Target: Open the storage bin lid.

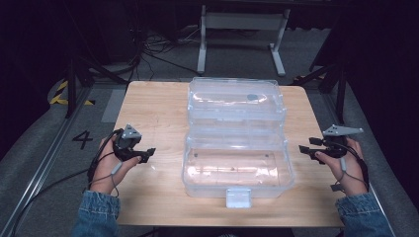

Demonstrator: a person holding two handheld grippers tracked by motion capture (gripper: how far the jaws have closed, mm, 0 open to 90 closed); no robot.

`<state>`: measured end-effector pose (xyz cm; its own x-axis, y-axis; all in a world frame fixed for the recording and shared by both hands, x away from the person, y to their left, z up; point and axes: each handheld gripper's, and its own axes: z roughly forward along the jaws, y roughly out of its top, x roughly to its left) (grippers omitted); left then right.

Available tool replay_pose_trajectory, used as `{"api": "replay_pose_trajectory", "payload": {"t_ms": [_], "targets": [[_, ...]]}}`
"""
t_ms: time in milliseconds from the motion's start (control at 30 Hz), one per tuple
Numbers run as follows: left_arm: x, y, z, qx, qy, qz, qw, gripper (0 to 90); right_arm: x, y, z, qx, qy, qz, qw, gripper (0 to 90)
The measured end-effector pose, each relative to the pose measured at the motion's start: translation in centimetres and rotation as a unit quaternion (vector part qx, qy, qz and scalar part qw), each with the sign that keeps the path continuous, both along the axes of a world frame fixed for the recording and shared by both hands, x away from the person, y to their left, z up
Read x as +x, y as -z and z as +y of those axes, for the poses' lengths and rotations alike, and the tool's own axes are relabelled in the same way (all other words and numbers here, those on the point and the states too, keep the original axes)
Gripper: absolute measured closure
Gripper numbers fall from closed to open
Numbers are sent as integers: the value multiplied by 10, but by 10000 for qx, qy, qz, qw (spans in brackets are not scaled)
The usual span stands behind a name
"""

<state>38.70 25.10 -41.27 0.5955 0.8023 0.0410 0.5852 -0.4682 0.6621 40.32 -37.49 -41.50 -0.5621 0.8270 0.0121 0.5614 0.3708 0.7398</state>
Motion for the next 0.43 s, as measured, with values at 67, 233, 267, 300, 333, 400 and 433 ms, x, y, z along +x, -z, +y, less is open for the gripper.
{"api": "replay_pose_trajectory", "payload": {"t_ms": [67,233,267,300,333,400,433], "targets": [[0,5,2,5,-35,72,10000,313,2,6,-2,-9,15,33,10000,410],[2,14,3,240,-64,95,9996,313,4,17,-8,126,154,17,9998,405],[2,15,2,203,-70,79,9997,313,4,20,-10,191,195,4,9996,405],[3,16,1,224,-29,79,9997,313,5,22,-12,227,248,-2,9994,406],[3,17,0,164,-47,65,9998,313,5,24,-13,277,304,2,9992,404],[5,18,-1,161,-25,-77,9998,313,5,27,-16,307,404,17,9987,404],[5,18,-2,121,-61,-118,9998,312,5,29,-18,284,416,-23,9987,404]]}}
